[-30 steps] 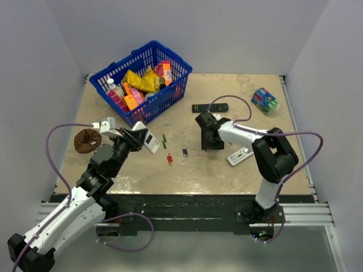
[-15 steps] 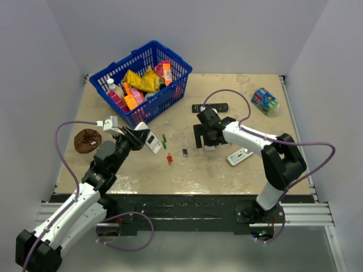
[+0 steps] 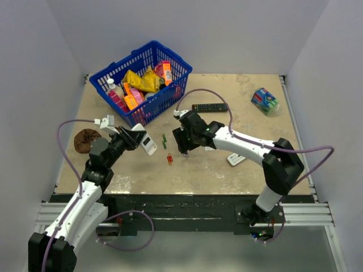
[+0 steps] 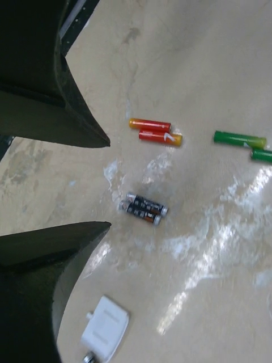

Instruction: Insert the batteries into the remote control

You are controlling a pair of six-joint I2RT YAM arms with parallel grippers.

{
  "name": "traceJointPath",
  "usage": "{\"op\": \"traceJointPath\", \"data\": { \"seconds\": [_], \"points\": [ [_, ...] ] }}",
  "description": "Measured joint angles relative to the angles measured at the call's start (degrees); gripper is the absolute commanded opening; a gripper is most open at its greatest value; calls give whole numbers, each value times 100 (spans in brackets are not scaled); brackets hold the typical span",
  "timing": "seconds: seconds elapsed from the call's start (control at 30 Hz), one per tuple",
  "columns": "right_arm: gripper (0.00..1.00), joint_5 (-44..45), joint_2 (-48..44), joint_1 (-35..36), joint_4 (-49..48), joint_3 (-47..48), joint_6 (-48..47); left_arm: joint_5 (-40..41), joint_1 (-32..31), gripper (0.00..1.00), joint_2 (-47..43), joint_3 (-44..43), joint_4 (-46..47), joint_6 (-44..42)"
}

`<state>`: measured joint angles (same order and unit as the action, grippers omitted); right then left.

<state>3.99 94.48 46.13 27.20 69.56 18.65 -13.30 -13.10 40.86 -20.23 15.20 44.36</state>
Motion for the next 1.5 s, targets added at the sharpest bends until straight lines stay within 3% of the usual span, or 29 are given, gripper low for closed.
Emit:
{"op": "traceJointPath", "data": {
  "seconds": [0.17,0.5,0.7,1.5],
  "points": [
    [52,-223,579,372,-85,190,-33,2,28,0,-293,0,-229,-94],
    [33,-219,1272,905,-96,914,48,76,35,0,-446,0,-651,-330],
    [27,-199,1727,975,-61,1226,81,184,35,0,-452,0,-761,-350],
    [24,101,2260,1012,262,1508,199,374,35,0,-457,0,-1021,-352]
  ]
}}
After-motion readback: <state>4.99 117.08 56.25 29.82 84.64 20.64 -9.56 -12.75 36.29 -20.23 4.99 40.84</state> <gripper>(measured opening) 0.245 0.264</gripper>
